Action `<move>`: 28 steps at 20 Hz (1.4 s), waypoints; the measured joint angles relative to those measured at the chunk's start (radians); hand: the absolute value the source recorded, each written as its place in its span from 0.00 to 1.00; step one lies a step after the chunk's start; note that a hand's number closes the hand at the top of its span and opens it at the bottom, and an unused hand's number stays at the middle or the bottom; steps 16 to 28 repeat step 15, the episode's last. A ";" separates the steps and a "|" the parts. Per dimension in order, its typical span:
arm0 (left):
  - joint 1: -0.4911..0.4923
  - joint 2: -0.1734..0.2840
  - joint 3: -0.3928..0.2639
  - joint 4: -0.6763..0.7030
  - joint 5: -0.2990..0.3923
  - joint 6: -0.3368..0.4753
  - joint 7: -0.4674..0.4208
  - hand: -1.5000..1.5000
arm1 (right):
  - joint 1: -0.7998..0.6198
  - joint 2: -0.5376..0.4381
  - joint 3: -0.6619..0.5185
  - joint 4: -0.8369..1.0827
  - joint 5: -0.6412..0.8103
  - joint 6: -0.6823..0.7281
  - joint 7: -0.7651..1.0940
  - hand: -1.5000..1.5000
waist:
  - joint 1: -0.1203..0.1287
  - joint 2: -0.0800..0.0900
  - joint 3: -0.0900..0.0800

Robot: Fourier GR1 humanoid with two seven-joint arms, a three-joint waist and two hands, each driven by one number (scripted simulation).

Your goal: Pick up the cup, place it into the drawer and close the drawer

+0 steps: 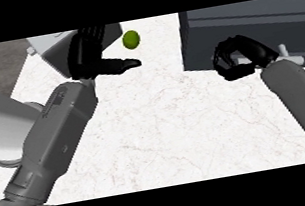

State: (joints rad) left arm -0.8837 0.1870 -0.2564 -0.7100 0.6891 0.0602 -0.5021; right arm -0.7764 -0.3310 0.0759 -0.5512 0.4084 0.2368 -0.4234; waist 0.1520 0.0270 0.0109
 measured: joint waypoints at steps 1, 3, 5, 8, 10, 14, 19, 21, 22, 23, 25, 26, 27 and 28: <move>0.002 -0.001 -0.001 -0.006 0.001 -0.004 0.003 0.00 | 0.000 -0.003 -0.005 0.001 -0.008 0.012 0.000 1.00 | 0.003 0.000 0.001; 0.010 0.006 -0.002 -0.014 0.002 -0.013 0.006 0.00 | 0.000 -0.009 -0.012 0.001 -0.024 0.042 -0.002 1.00 | 0.007 0.002 0.003; 0.020 0.010 -0.005 -0.021 0.003 -0.024 0.008 0.00 | 0.003 -0.017 -0.020 -0.003 -0.042 0.072 -0.004 1.00 | 0.013 0.003 0.004; 0.031 0.012 -0.009 -0.031 0.003 -0.037 0.010 0.00 | 0.008 -0.027 -0.027 -0.012 -0.063 0.110 -0.003 1.00 | 0.019 0.006 0.006; 0.035 0.011 -0.011 -0.039 0.005 -0.043 0.012 0.00 | 0.015 -0.033 -0.033 -0.020 -0.076 0.128 -0.003 1.00 | 0.024 0.007 0.007; 0.049 0.011 -0.013 -0.051 0.008 -0.055 0.012 0.00 | 0.025 -0.049 -0.038 -0.036 -0.098 0.179 -0.003 1.00 | 0.034 0.010 0.010; 0.053 0.014 -0.012 -0.054 0.009 -0.059 0.012 0.00 | 0.028 -0.053 -0.039 -0.041 -0.103 0.188 -0.004 1.00 | 0.037 0.011 0.010; 0.053 0.014 -0.012 -0.054 0.009 -0.059 0.012 0.00 | 0.028 -0.053 -0.039 -0.041 -0.103 0.188 -0.004 1.00 | 0.037 0.011 0.010; 0.053 0.014 -0.012 -0.054 0.009 -0.059 0.012 0.00 | 0.028 -0.053 -0.039 -0.041 -0.103 0.188 -0.004 1.00 | 0.037 0.011 0.010; 0.053 0.014 -0.012 -0.054 0.009 -0.059 0.012 0.00 | 0.028 -0.053 -0.039 -0.041 -0.103 0.188 -0.004 1.00 | 0.037 0.011 0.010; 0.053 0.014 -0.012 -0.054 0.009 -0.059 0.012 0.00 | 0.028 -0.053 -0.039 -0.041 -0.103 0.188 -0.004 1.00 | 0.037 0.011 0.010; 0.053 0.014 -0.012 -0.054 0.009 -0.059 0.012 0.00 | 0.028 -0.053 -0.039 -0.041 -0.103 0.188 -0.004 1.00 | 0.037 0.011 0.010; 0.053 0.014 -0.012 -0.054 0.009 -0.059 0.012 0.00 | 0.028 -0.053 -0.039 -0.041 -0.103 0.188 -0.004 1.00 | 0.037 0.011 0.010; 0.053 0.014 -0.012 -0.054 0.009 -0.059 0.012 0.00 | 0.028 -0.053 -0.039 -0.041 -0.103 0.188 -0.004 1.00 | 0.037 0.011 0.010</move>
